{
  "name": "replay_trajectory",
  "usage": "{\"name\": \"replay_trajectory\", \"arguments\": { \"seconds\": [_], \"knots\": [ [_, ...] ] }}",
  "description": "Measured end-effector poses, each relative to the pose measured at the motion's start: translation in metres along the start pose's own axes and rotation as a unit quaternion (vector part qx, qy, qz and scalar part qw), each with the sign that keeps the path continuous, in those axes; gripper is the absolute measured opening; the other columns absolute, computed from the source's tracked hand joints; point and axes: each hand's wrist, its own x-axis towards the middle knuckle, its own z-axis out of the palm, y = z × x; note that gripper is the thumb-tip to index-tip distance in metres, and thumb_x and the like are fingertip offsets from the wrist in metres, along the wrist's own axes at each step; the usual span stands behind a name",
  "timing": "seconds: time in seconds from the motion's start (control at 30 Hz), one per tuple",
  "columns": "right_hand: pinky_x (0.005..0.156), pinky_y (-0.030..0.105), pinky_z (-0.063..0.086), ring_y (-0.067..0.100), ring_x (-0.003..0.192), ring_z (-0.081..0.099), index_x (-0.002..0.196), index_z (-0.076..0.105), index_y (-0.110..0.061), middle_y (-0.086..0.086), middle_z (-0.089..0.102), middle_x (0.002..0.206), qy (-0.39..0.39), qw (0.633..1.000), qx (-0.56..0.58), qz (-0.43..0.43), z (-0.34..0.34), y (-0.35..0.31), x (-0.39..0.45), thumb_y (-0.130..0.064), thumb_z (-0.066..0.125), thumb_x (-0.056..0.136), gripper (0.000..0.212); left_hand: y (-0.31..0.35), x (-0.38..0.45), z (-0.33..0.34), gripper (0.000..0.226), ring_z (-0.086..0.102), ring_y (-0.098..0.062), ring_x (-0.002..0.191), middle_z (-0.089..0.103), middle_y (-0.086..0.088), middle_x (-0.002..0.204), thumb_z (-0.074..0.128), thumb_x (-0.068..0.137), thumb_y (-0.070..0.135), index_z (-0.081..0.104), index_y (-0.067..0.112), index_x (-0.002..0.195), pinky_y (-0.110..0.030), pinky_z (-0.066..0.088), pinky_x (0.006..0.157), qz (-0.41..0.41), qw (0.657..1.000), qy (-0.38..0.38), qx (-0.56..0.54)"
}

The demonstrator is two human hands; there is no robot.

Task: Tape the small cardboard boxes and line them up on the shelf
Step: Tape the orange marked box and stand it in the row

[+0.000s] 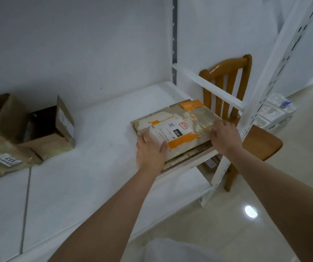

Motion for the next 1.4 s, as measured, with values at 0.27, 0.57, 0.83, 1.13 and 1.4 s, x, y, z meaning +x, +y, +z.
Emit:
{"name": "replay_trajectory", "arguments": {
  "seconds": [0.27,0.57,0.83,1.13,1.4],
  "knots": [
    [0.111,0.051,0.026,0.036,0.139,0.030,0.147,0.028,-0.010,0.014,0.034,0.151,-0.124,0.991,-0.033,0.036,0.013,0.019,0.039,-0.057,0.045,0.094,0.073,-0.029,-0.008,0.025,0.103,0.007,-0.032,0.149,-0.011,-0.013,0.162,0.055,0.090,0.056,-0.008,0.005,0.154,-0.041,0.014,0.121,-0.032,0.996,-0.077,0.019],
    [0.110,0.049,0.027,0.040,0.134,0.033,0.143,0.033,-0.013,0.017,0.045,0.142,-0.094,0.992,-0.017,0.076,0.016,0.018,0.063,-0.072,0.056,0.079,0.090,-0.040,-0.005,0.032,0.103,0.002,-0.034,0.149,-0.014,-0.014,0.162,0.055,0.090,0.056,-0.008,0.004,0.153,-0.042,0.011,0.121,-0.016,0.997,-0.072,0.004],
    [0.115,0.053,0.018,0.044,0.140,0.024,0.143,0.029,-0.006,0.025,0.033,0.147,0.034,0.997,0.004,0.067,0.003,0.015,0.061,-0.068,0.075,0.064,0.110,-0.043,-0.003,0.032,0.103,0.007,-0.033,0.149,-0.011,-0.008,0.164,0.056,0.089,0.058,-0.006,0.009,0.154,-0.044,0.018,0.119,-0.012,0.997,-0.079,-0.008],
    [0.101,0.048,0.042,0.038,0.121,0.046,0.138,0.038,-0.009,0.020,0.040,0.132,0.054,0.991,0.086,0.083,-0.029,0.002,0.059,-0.065,0.072,0.071,0.095,-0.039,-0.001,0.008,0.073,0.054,-0.011,0.122,0.055,0.019,0.128,0.074,0.086,0.027,0.031,0.023,0.145,-0.030,0.055,0.092,-0.038,0.957,-0.019,-0.288],
    [0.091,0.048,0.051,0.028,0.110,0.057,0.129,0.048,-0.014,0.007,0.049,0.126,0.091,0.971,0.216,0.054,-0.054,-0.035,0.062,-0.072,0.067,0.071,0.085,-0.002,0.034,-0.062,0.064,0.065,-0.019,0.105,0.050,0.032,0.108,0.070,0.088,0.023,0.035,0.021,0.142,-0.048,0.057,0.088,-0.027,0.935,0.146,-0.322]
  ]
}}
